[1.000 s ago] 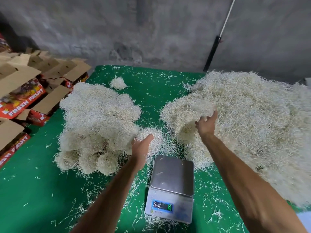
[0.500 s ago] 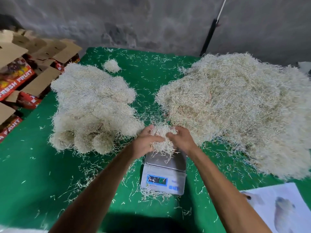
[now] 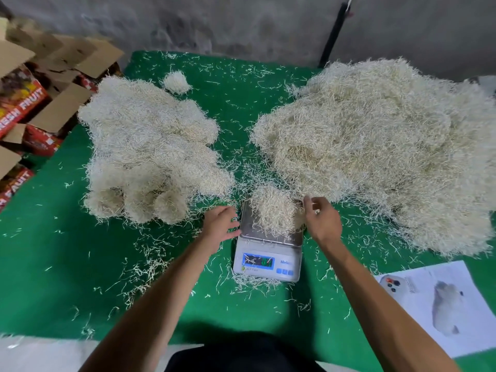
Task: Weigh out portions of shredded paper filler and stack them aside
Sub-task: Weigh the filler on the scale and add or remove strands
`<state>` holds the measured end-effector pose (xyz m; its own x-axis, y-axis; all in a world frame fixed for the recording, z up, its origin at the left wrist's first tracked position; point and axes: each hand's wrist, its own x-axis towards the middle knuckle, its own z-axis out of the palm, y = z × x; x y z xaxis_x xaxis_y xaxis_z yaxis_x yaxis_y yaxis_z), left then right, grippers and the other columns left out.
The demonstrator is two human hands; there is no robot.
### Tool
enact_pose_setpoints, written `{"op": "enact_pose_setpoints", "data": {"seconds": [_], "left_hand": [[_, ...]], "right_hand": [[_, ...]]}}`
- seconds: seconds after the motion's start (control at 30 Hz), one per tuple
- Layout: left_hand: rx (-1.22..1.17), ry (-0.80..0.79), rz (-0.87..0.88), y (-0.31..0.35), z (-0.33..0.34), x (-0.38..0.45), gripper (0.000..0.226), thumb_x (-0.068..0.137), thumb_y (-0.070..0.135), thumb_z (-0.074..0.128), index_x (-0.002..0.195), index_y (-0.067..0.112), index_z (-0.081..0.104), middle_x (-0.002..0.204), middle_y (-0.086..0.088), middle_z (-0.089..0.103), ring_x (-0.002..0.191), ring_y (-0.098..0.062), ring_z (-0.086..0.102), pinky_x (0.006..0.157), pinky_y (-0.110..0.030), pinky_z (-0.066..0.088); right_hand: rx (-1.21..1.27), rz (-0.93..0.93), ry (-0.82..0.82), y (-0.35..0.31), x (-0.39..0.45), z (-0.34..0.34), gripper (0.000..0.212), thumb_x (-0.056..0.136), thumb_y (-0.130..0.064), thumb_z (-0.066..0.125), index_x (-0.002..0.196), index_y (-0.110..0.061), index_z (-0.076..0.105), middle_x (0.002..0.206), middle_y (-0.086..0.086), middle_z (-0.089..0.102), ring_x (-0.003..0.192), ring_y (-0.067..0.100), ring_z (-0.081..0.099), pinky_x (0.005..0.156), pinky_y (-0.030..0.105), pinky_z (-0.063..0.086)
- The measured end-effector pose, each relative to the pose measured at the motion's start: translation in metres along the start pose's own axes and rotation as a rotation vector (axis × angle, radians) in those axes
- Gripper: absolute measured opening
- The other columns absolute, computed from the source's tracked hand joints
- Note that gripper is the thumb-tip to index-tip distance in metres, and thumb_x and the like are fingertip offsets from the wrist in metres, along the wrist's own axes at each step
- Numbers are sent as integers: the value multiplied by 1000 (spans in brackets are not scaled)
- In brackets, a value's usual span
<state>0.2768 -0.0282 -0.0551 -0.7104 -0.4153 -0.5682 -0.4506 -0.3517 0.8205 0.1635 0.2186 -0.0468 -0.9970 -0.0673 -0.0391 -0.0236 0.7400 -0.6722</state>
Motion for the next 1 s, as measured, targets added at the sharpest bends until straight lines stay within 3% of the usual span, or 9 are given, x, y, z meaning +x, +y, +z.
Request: {"op": "enact_pose_setpoints", "data": {"seconds": [0.37,0.5,0.57,0.67,0.77,0.83,0.9,1.0], "left_hand": [[19,-6,19,-12,8,3,23,98,28,64,117,15,66,109,-5,72,76,-15,66,54,-22,54],[32,-15,20,-12,7,2,13,98,29,64,107,20,66,109,-4,72,76,-14,65,54,-22,51],[36,-16,18,-12,6,1,12,98,29,64,107,20,65,109,-4,72,76,-14,65,54,-23,50],[43,2,13,-12,7,1,10,99,28,63,104,20,65,109,-4,71,78,-15,64,57,-25,50],[45,2,7,-11,6,1,12,99,26,63,107,17,65,111,-5,70,80,-16,64,60,-25,50],[33,0,9,-9,6,1,16,99,24,62,111,14,65,112,-7,70,80,-17,64,60,-25,50],[40,11,9,-7,4,0,19,99,25,62,113,12,65,113,-8,70,81,-18,64,60,-25,50],[37,29,-2,-3,3,-1,21,99,27,62,114,12,65,115,-7,70,81,-18,65,61,-26,52]], "right_hand": [[38,61,4,13,-16,6,51,104,-58,45,115,-12,65,101,-1,72,70,5,66,55,21,46],[40,91,-14,15,-17,6,53,104,-58,44,121,-12,63,85,-5,70,70,18,72,54,29,55],[52,99,-13,16,-16,7,54,104,-58,45,123,-11,63,82,-7,69,67,15,71,54,28,55],[47,83,9,14,-17,9,57,104,-59,44,120,-9,64,104,2,74,71,9,68,58,24,51],[48,63,28,8,-17,12,64,103,-64,43,129,-8,61,121,8,72,83,16,71,75,36,59],[23,30,43,3,-17,13,75,100,-70,42,142,-8,53,137,12,64,104,24,70,91,49,59],[-13,-38,54,-3,-17,15,87,95,-79,40,148,-11,47,147,12,55,124,26,61,104,52,52],[-46,-133,-23,-20,-14,25,98,85,-91,43,153,-20,39,148,11,50,122,25,59,101,55,52]]}}
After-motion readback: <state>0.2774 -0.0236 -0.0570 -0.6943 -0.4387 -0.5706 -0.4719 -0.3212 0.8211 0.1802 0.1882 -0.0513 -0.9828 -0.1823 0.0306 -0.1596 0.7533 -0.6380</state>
